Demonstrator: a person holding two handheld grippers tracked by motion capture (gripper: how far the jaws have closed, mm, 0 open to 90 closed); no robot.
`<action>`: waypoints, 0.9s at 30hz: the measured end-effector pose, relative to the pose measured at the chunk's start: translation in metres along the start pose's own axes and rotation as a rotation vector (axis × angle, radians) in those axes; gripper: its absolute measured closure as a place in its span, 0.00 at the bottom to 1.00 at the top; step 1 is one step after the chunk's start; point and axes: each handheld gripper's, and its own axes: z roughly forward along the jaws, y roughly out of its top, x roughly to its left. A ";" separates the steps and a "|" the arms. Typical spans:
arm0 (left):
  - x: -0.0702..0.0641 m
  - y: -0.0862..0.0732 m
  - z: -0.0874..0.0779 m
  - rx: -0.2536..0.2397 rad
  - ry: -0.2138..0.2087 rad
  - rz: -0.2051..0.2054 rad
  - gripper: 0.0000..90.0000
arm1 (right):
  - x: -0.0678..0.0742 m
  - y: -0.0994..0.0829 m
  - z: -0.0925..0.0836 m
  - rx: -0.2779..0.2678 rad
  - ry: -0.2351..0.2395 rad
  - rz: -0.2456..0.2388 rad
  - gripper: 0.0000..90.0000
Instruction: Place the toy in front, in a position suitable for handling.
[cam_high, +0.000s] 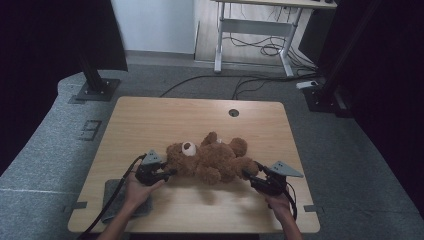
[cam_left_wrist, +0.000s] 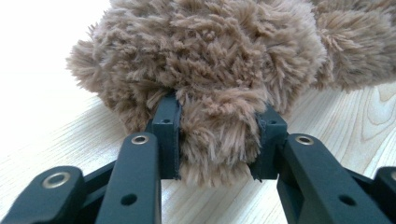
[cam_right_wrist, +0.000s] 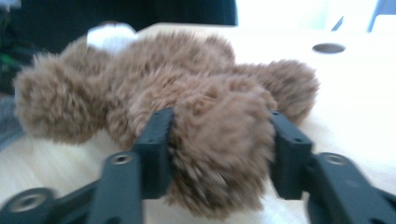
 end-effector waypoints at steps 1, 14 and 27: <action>0.000 0.000 0.000 0.000 0.000 0.000 0.68 | 0.000 0.000 0.000 0.000 0.000 0.000 0.41; -0.001 -0.001 0.000 0.000 0.003 0.001 0.68 | 0.012 0.049 0.046 0.090 0.078 -0.015 0.36; -0.002 -0.003 -0.001 -0.012 0.013 -0.001 0.63 | 0.018 0.002 0.055 0.151 0.090 -0.040 0.51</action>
